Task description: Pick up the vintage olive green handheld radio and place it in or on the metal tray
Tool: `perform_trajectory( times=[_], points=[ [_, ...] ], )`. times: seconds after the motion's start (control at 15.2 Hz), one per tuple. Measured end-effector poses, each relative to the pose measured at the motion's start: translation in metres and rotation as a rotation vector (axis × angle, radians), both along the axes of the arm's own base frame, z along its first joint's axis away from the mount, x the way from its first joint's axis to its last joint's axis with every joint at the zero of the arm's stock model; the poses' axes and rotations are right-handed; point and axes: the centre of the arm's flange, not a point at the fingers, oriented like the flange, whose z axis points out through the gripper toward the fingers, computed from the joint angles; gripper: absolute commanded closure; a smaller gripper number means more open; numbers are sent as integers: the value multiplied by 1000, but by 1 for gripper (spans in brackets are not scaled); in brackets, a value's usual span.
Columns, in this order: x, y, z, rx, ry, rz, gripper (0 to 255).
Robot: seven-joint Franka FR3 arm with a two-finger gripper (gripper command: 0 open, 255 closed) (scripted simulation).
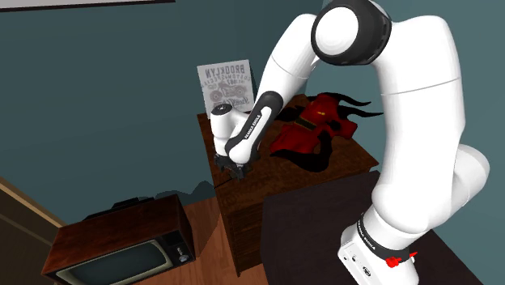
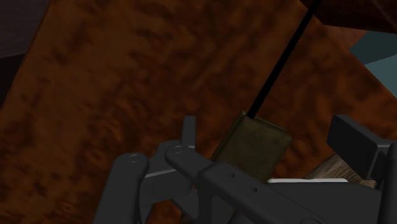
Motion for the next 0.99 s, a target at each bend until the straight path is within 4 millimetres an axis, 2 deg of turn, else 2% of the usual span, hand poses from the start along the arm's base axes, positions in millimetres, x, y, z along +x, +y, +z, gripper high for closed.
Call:
perform_trajectory(
  times=[0.26,0.33,0.99],
  points=[
    [0,0,-1,0,0,0,0],
    [0,0,-1,0,0,0,255],
    [0,0,-1,1,-1,0,255]
  ],
)
